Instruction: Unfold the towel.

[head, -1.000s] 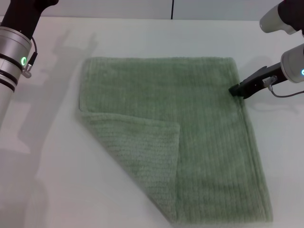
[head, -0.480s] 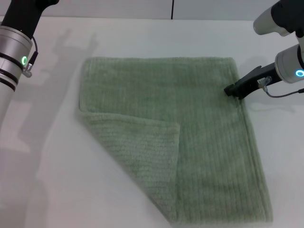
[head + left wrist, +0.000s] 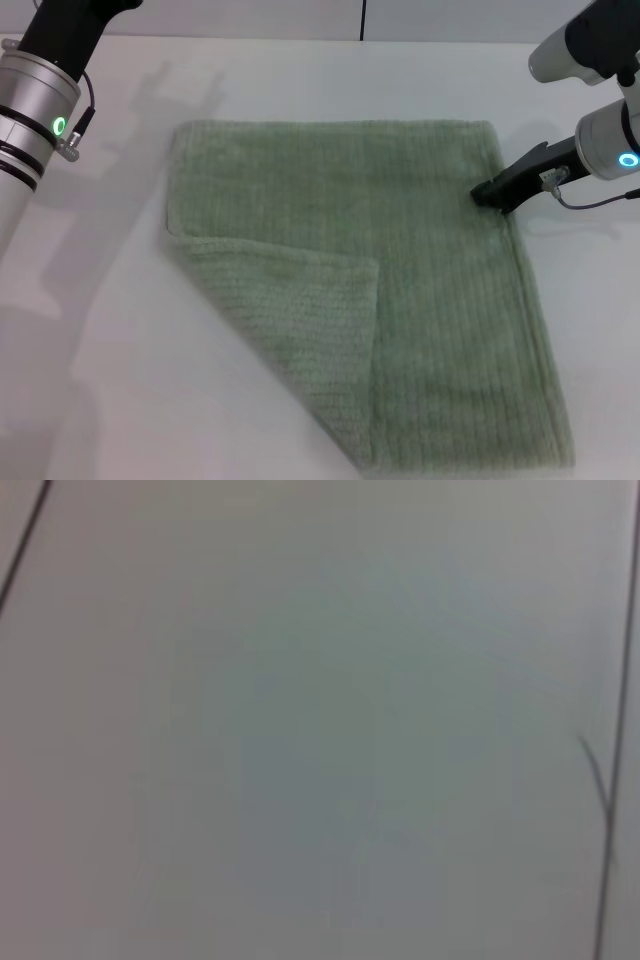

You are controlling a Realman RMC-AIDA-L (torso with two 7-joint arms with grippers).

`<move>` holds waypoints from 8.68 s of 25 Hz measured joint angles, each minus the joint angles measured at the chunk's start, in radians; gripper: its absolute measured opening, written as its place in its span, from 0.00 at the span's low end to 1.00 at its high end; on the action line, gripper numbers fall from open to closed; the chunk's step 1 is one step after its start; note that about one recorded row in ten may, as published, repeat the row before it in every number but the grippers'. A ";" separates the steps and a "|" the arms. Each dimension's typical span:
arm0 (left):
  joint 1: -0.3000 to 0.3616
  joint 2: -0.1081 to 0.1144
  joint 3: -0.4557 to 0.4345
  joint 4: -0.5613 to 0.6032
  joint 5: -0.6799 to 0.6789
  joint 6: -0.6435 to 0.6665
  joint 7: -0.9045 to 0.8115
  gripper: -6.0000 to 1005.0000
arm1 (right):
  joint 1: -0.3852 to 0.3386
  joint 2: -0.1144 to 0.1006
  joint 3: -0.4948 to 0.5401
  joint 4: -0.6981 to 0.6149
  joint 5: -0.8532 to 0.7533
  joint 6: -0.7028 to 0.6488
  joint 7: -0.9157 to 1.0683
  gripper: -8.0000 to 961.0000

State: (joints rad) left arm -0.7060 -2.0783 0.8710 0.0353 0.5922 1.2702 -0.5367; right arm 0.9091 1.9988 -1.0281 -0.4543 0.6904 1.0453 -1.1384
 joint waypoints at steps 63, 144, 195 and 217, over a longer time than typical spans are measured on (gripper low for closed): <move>0.284 0.024 0.602 0.899 -0.108 -0.990 -0.278 0.74 | 0.022 0.008 -0.007 0.014 -0.013 -0.045 -0.031 0.02; 0.063 0.018 0.376 0.778 1.331 0.069 -1.093 0.81 | 0.042 0.011 -0.025 0.040 -0.026 -0.097 -0.023 0.03; 0.008 0.001 0.704 0.670 1.290 -0.198 -1.200 0.81 | 0.049 0.018 -0.024 0.040 -0.050 -0.111 -0.024 0.03; -0.010 0.002 0.728 0.716 1.378 -0.173 -1.244 0.40 | 0.052 0.018 -0.024 0.038 -0.052 -0.111 -0.023 0.04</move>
State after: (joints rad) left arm -0.7165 -2.0759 1.5987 0.7516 1.9705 1.0973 -1.7803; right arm 0.9610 2.0172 -1.0522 -0.4159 0.6380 0.9342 -1.1614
